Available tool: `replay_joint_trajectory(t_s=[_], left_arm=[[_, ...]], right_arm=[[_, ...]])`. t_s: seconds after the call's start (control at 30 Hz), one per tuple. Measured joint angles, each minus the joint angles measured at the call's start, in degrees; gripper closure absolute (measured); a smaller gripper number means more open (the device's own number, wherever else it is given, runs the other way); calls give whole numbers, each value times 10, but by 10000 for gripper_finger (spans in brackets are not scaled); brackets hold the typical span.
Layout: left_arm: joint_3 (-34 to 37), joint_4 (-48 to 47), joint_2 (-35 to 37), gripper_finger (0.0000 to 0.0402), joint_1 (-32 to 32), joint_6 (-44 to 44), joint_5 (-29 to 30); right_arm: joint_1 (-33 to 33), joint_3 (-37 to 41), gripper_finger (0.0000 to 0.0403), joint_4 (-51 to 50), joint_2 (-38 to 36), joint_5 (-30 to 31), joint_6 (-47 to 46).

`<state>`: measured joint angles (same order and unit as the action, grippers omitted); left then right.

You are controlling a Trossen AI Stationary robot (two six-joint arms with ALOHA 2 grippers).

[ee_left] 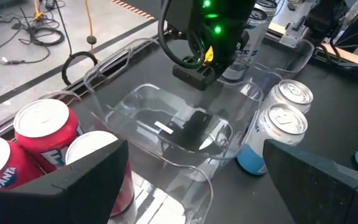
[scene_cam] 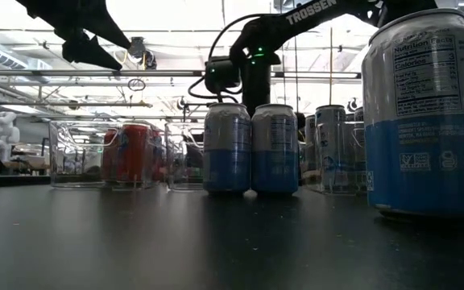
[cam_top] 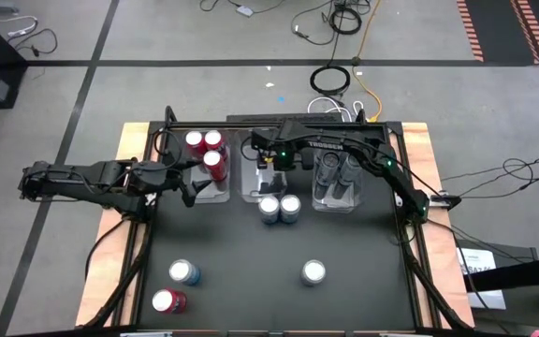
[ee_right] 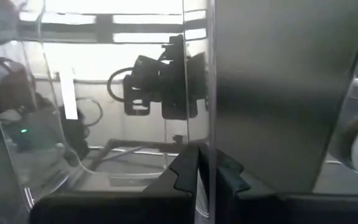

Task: Sort soda cans
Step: Move the bottom right transparent bin to the top center of the table, then move the right transparent bin beside the middle transparent bin

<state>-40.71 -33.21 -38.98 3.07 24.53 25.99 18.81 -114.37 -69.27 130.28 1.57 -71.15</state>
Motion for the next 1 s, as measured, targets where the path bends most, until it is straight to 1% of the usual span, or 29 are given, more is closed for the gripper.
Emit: replay_joint_trajectory(t_s=[0.43, 0.53, 0.7, 0.83, 0.9, 1.0], left_arm=[[0, 0, 0, 20, 0, 0, 0], [0, -1, 0, 20, 0, 0, 0], [0, -1, 0, 20, 0, 0, 0], [0, -1, 0, 20, 0, 0, 0], [0, -2, 0, 20, 0, 0, 0], [0, -2, 0, 20, 0, 0, 0]], right_arm=[[0, 0, 384, 10, -14, 2, 46], [0, 0, 370, 11, -23, 4, 56], [2, 0, 334, 14, -51, 6, 70], [3, 0, 309, 9, -91, 30, 90], [3, 0, 301, 8, -118, 41, 117], [3, 0, 294, -4, -160, 43, 197]])
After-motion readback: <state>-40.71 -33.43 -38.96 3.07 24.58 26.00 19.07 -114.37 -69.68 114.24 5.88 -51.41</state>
